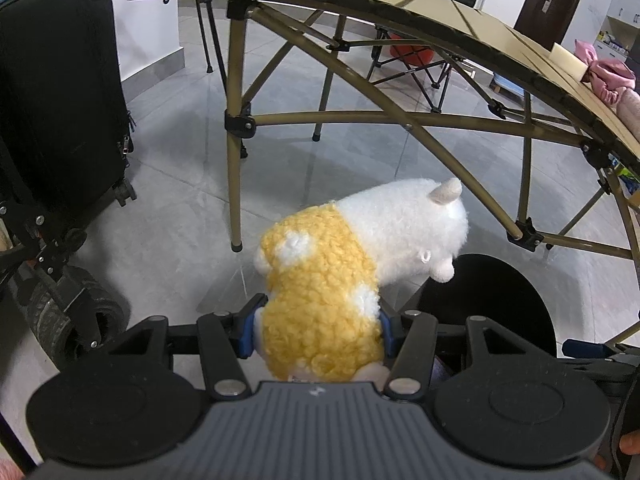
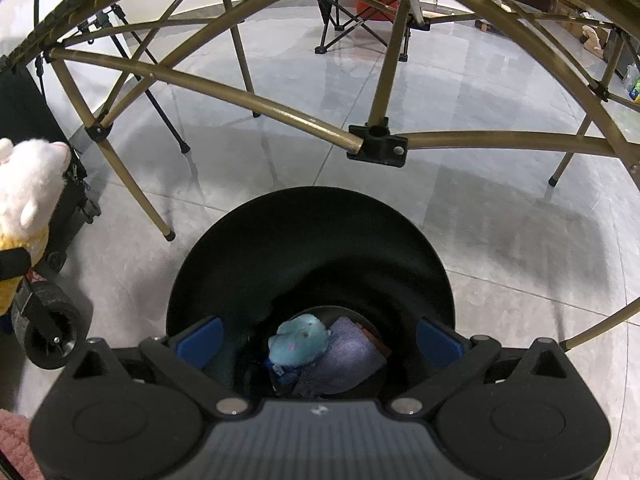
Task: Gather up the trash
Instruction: 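Lower the blue plush into the bin and open the right tool, then move the left tool over the bin and open it to drop the sheep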
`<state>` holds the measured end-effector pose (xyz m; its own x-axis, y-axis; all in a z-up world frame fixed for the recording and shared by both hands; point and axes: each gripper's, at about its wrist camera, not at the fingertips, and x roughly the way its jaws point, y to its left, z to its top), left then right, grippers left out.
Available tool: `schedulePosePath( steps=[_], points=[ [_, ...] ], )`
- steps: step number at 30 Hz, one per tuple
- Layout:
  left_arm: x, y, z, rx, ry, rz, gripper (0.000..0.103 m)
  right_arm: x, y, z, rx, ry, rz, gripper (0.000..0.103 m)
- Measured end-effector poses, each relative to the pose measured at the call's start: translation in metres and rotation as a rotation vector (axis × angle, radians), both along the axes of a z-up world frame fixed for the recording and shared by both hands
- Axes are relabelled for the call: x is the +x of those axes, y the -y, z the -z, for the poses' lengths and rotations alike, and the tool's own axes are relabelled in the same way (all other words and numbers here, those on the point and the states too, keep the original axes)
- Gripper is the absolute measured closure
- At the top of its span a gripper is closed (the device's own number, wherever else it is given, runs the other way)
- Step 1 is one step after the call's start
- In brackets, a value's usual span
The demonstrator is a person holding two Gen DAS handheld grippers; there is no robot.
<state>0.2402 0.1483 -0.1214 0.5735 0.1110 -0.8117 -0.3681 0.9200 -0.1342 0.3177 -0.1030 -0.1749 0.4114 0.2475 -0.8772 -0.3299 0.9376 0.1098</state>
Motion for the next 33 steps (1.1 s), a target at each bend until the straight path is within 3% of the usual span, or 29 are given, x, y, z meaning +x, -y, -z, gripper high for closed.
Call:
schedulePosePath(
  steps=[17,33],
  points=[
    [0.015,0.050,-0.007,0.021,0.011,0.094,0.048,-0.005,0.059,-0.017,0.032,0.041,0.094,0.000],
    [0.033,0.104,-0.002,0.050,-0.002,0.181,0.048,-0.011,0.127,-0.014,0.049,0.051,0.218,0.000]
  ],
)
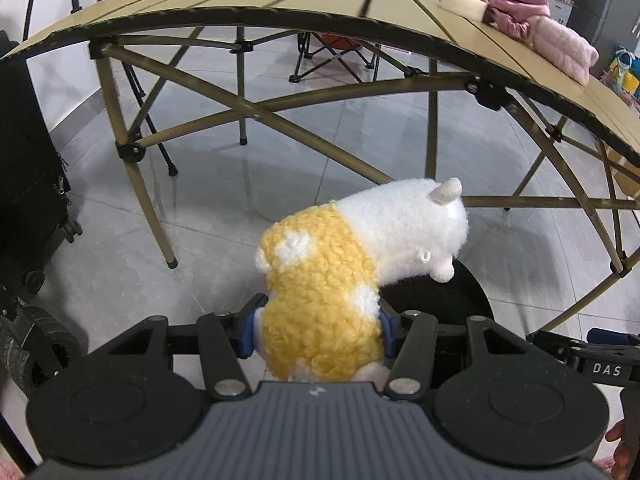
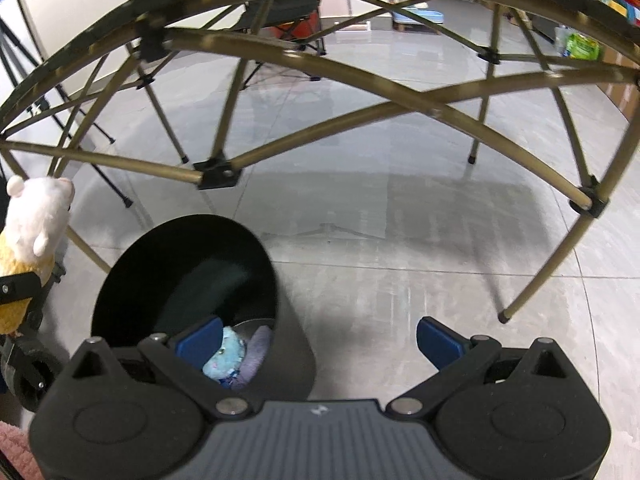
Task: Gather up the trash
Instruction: 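Move the left tool over the bin and open it to drop the sheep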
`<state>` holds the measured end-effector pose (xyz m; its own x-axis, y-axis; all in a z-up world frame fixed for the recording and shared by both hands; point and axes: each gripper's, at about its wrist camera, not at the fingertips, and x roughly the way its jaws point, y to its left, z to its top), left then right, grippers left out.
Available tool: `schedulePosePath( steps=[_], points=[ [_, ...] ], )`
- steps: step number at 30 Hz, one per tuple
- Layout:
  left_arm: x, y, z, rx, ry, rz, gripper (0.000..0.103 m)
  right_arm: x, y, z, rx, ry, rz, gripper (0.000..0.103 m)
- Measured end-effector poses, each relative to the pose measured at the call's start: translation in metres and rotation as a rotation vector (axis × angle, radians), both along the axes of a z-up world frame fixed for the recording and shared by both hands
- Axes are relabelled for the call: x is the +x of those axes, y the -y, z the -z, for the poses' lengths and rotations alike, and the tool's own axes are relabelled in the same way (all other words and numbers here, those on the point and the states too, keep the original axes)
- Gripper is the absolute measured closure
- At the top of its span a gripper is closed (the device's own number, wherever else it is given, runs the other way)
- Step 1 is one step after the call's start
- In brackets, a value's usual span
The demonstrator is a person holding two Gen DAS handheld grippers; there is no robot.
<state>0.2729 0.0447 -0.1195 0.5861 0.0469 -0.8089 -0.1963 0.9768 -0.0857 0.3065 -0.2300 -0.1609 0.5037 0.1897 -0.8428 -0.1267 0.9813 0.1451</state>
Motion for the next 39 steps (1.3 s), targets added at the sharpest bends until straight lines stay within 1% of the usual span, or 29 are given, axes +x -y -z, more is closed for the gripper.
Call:
schedulePosePath(
  steps=[12,18,24,31,39],
  points=[
    [0.016,0.031,0.008,0.015,-0.037,0.055,0.048,-0.006,0.046,0.008,0.004,-0.012,0.084,0.000],
    [0.026,0.050,0.016,0.024,-0.069,0.080,0.048,-0.009,0.067,0.014,0.006,-0.021,0.120,0.000],
    [0.036,0.062,0.030,0.057,-0.140,0.069,0.048,-0.011,0.081,0.020,0.005,-0.035,0.141,0.000],
    [0.046,0.066,0.043,0.052,-0.199,0.061,0.048,-0.013,0.098,0.029,0.002,-0.058,0.174,0.000],
    [0.056,0.073,0.059,0.048,-0.276,0.045,0.048,-0.012,0.107,0.039,-0.007,-0.084,0.197,0.000]
  ],
)
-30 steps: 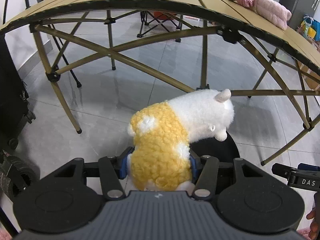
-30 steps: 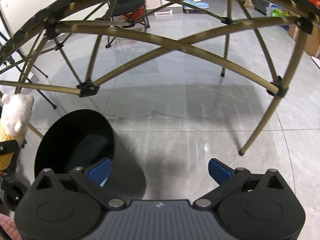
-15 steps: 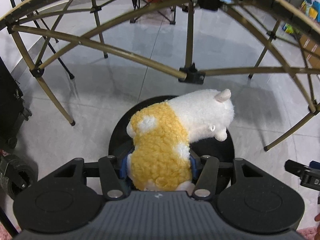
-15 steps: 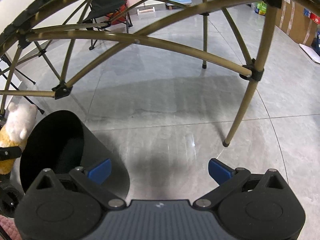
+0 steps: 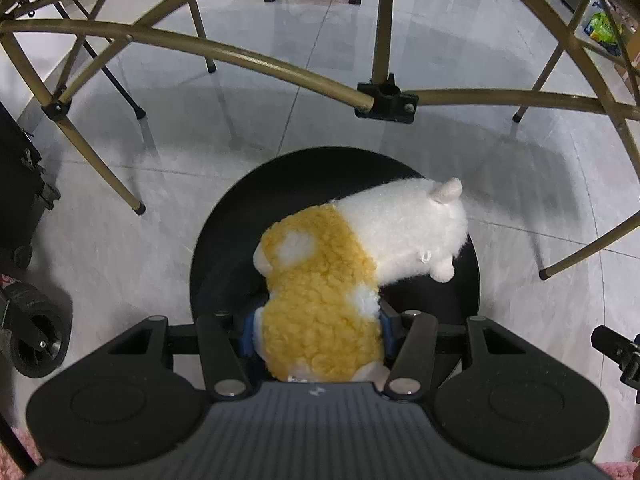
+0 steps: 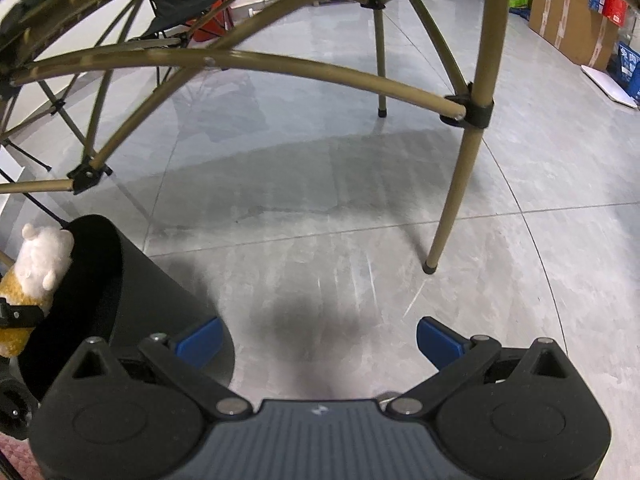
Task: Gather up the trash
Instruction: 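Move the left tool over the bin and open it to drop the sheep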
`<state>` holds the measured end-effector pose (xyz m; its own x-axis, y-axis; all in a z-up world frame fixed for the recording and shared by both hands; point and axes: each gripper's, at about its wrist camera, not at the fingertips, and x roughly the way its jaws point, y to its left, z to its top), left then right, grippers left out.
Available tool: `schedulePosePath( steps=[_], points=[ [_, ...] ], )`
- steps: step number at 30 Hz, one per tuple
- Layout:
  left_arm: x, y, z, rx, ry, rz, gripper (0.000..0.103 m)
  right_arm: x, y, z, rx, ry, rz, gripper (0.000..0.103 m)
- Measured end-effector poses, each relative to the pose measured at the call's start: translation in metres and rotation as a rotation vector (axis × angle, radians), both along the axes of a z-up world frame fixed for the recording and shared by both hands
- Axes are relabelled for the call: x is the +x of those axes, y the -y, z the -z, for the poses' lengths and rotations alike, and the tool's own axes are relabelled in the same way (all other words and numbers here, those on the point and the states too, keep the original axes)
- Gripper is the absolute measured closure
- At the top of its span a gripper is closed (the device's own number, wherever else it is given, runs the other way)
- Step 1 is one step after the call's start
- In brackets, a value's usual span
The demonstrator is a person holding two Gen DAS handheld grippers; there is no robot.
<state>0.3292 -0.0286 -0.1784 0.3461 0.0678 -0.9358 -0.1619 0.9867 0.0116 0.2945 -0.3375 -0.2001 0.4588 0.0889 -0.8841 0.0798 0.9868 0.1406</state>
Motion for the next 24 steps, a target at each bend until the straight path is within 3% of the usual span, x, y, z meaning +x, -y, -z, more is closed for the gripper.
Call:
schedulePosePath(
  steps=[17,19,21,24],
  points=[
    [0.006,0.001,0.015,0.024,-0.077,-0.023,0.045,0.003,0.001,0.007,-0.004,-0.020,-0.005,0.000],
    [0.006,0.000,0.015,0.038,-0.075,-0.037,0.038,0.002,0.001,0.006,-0.003,-0.018,-0.005,0.000],
    [0.006,-0.003,0.015,0.045,-0.068,-0.055,0.006,0.002,0.001,0.006,-0.001,-0.015,-0.006,0.000],
    [0.005,-0.005,0.011,0.059,-0.048,-0.066,0.000,0.001,0.000,0.005,0.001,-0.013,-0.009,0.000]
  ],
)
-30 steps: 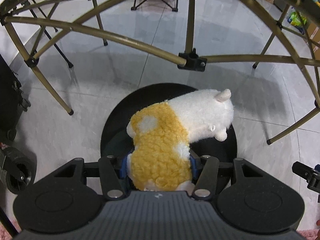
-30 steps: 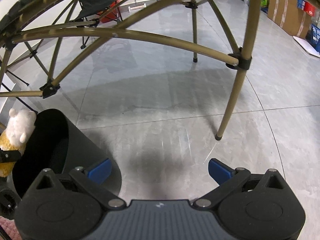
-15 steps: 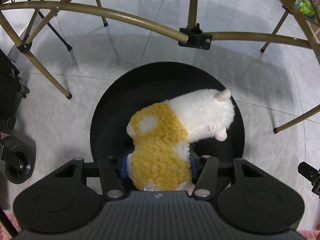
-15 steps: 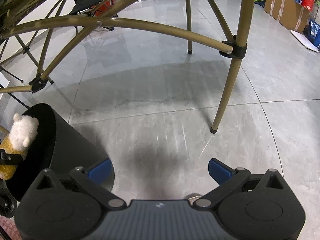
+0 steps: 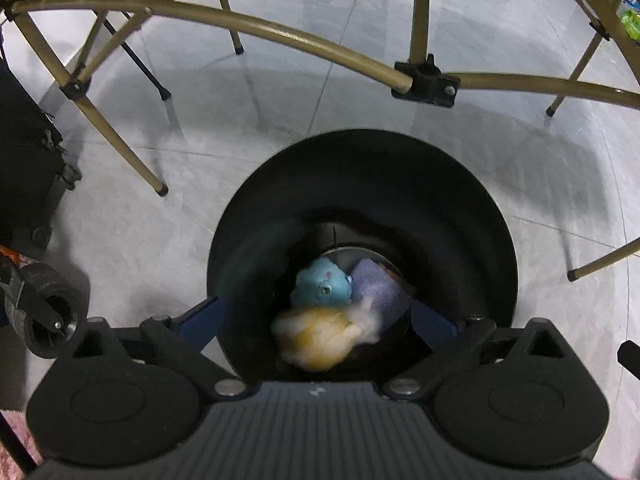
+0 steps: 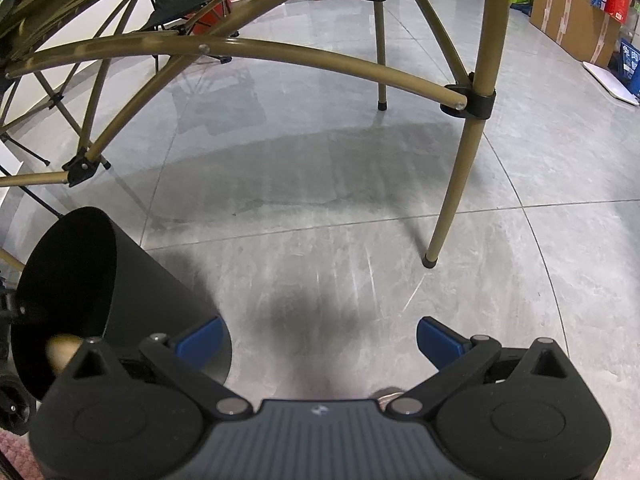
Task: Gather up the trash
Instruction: 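Move the left tool over the bin and open it to drop the sheep, then raise both tools back toward the table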
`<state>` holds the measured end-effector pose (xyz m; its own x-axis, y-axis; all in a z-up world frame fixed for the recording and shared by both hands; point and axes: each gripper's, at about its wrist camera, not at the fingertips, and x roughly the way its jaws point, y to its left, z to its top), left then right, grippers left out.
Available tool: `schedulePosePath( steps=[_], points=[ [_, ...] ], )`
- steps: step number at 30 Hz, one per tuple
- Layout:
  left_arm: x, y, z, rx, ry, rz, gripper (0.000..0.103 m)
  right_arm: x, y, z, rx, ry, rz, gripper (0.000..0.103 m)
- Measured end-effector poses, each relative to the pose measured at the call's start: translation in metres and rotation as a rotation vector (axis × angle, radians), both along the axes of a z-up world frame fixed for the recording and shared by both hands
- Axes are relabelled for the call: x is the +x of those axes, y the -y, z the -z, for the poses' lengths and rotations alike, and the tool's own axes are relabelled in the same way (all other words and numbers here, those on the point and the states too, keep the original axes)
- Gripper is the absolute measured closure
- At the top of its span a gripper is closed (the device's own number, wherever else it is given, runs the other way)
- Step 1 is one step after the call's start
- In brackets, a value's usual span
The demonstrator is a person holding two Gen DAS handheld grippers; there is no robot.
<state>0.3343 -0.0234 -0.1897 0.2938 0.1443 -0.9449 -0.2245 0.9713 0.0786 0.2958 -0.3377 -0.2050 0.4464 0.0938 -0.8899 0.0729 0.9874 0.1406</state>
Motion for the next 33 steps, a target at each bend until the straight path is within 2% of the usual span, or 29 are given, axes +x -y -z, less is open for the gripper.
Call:
schedulePosePath(
  steps=[8,17,27,33],
  points=[
    [0.001,0.000,-0.001,-0.004,-0.004,0.009,0.000,0.000,-0.003,-0.002,-0.001,0.002,-0.011,0.000],
    [-0.010,-0.001,-0.017,-0.023,0.064,0.019,0.000,-0.002,-0.009,-0.009,-0.002,0.022,-0.020,0.000],
    [-0.036,-0.009,-0.064,-0.037,0.249,0.005,0.000,-0.015,-0.017,-0.039,0.022,0.105,-0.022,0.000],
    [-0.056,-0.012,-0.100,-0.012,0.413,0.013,0.000,-0.026,-0.021,-0.073,0.034,0.199,-0.034,0.000]
  ],
)
